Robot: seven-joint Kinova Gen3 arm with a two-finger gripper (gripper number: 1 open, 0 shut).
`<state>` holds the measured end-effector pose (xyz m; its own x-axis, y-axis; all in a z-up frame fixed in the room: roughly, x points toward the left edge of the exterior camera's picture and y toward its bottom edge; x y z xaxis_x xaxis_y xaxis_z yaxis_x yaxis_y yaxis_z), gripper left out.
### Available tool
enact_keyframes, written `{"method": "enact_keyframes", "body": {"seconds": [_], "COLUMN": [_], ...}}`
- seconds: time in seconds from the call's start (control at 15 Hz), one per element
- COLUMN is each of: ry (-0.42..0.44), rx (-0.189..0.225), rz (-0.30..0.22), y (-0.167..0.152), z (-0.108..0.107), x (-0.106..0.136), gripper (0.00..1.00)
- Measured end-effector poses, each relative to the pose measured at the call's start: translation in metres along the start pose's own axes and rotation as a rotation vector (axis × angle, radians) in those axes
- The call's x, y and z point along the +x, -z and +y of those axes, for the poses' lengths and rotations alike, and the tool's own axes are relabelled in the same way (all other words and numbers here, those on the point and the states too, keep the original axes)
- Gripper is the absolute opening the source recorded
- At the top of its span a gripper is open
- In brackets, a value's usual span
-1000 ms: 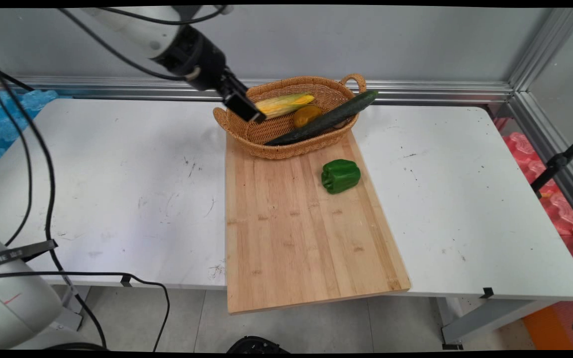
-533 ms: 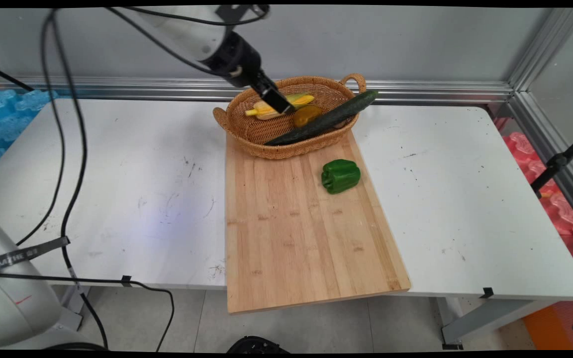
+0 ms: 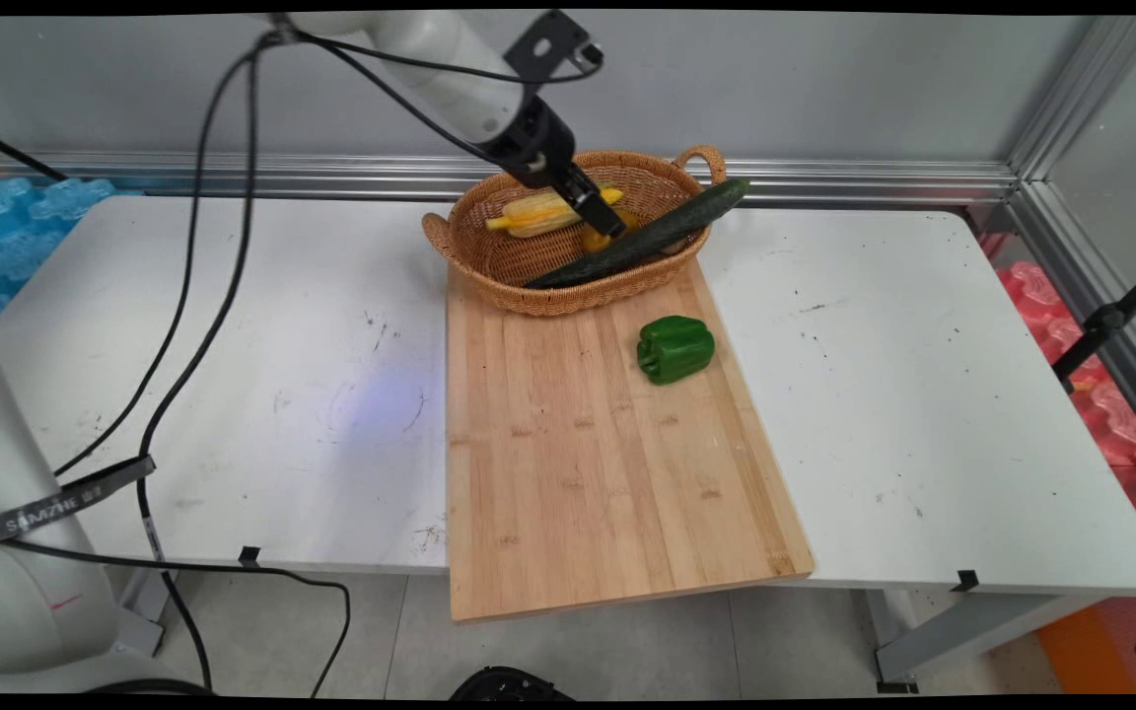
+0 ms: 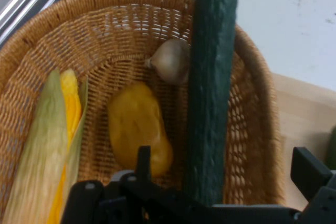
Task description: Pick up the cucumber from the vegetable basket
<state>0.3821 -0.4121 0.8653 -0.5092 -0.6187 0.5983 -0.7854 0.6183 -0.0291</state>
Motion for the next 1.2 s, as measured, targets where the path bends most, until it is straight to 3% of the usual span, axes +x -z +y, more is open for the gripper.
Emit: {"method": "enact_keyframes", "body": {"seconds": [0.4, 0.93, 1.0, 1.2], "ry": [-0.006, -0.047, -0.054, -0.077], "rx": [-0.01, -0.039, -0.041, -0.045], "rz": [-0.026, -0.057, -0.059, -0.065], "y": [-0.055, -0.094, -0.096, -0.097], "z": [-0.008, -0.008, -0.008, -0.009], "x": [0.014, 0.021, 0.022, 0.024], "gripper": [1.0, 1.0, 0.0, 0.0]}}
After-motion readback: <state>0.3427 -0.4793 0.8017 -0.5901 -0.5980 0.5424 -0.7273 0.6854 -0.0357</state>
